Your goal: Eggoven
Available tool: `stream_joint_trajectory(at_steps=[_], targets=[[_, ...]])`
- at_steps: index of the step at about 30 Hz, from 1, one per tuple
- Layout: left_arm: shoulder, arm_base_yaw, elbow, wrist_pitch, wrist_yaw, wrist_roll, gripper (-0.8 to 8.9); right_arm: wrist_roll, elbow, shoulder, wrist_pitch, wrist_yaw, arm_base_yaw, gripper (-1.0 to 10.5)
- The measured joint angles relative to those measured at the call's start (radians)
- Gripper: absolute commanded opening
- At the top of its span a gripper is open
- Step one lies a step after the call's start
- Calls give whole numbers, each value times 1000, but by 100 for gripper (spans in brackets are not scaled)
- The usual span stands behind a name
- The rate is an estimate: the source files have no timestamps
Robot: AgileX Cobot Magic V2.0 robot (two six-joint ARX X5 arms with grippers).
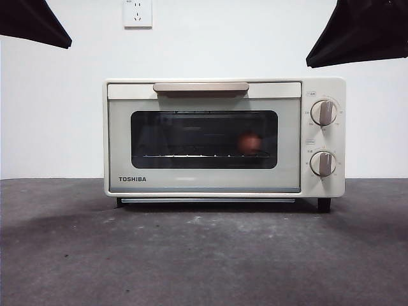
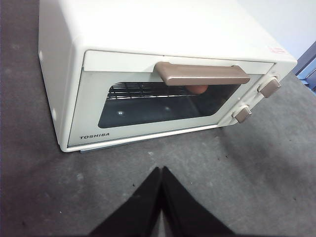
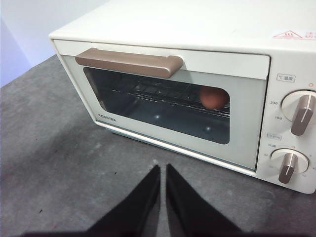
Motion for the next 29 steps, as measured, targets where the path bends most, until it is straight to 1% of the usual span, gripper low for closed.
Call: stream_joint_trajectory(at_steps=[2,4,6,8,14,17,21,24,29], targets=[[-2,1,0,3,-5,50,6,0,0,0,0,0,0,4],[-18,17,0,7,-51,116,6,0,0,0,0,0,0,4],[-50,54,-1,14,-117,175,6,0,0,0,0,0,0,4],[-98,107,-12,32,-151,227,6,0,0,0,0,0,0,4],[-284,263,-148,123,-160,351,6,0,0,0,0,0,0,4],[-380,322,-244,166,-167,384,6,0,0,0,0,0,0,4],[-520,360,-375,179,-171,402,6,0,0,0,0,0,0,4],[-612,378,-457,179,-174,402,6,0,0,0,0,0,0,4],[-697,384,-558,170,-174,401,6,0,0,0,0,0,0,4]])
